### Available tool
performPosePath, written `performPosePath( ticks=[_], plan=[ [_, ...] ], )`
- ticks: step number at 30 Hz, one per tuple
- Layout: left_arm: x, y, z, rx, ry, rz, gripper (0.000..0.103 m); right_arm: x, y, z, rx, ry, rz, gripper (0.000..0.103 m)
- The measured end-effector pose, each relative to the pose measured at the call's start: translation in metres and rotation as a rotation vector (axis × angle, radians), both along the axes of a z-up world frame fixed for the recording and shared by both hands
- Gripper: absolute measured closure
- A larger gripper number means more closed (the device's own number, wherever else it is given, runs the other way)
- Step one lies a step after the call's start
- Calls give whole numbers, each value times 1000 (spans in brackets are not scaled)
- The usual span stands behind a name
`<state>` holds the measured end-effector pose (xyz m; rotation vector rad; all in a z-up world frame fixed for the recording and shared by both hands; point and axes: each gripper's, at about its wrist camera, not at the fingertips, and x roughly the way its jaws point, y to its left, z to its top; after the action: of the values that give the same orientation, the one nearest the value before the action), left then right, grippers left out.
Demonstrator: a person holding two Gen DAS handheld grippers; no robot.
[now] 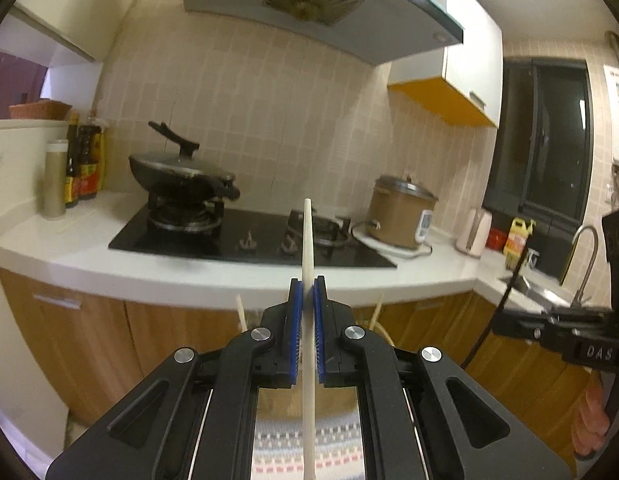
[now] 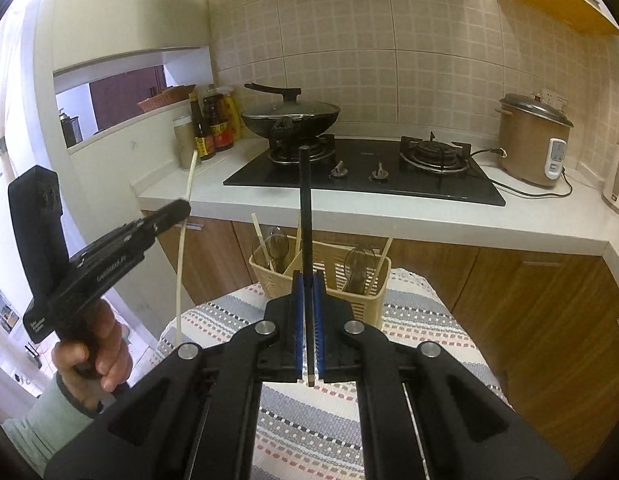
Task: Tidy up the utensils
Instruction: 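Lift both chopsticks upright and carry them above the caddy, then open both tools to drop the chopsticks into the caddy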
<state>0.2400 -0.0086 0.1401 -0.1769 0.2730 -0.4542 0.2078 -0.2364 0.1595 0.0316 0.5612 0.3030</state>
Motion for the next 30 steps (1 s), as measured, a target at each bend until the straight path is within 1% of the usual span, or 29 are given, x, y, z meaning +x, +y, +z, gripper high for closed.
performPosePath(
  ticks=[3,6,13,16,19,22,25,30],
  plan=[
    [11,1,7,-28,-38,2,99,7,-2,3,2,-6,-4,100],
    [22,-2,13,-37,-76,3,99,17,-5,10,9,-15,-10,100],
    [48,-21,24,-9,-156,4,99,45,-15,32,17,-49,-30,100],
    [60,-30,26,9,-195,23,99,57,-20,42,18,-62,-44,100],
    [72,-31,23,-1,-205,29,99,67,-22,48,-2,-77,-59,100],
    [87,-28,18,-33,-200,28,99,78,-25,48,-16,-78,-69,100],
    [101,-24,11,-68,-195,27,99,88,-26,41,-16,-69,-75,100],
    [109,-22,-2,-73,-213,43,99,104,-29,28,-21,-59,-89,100]
  ],
)
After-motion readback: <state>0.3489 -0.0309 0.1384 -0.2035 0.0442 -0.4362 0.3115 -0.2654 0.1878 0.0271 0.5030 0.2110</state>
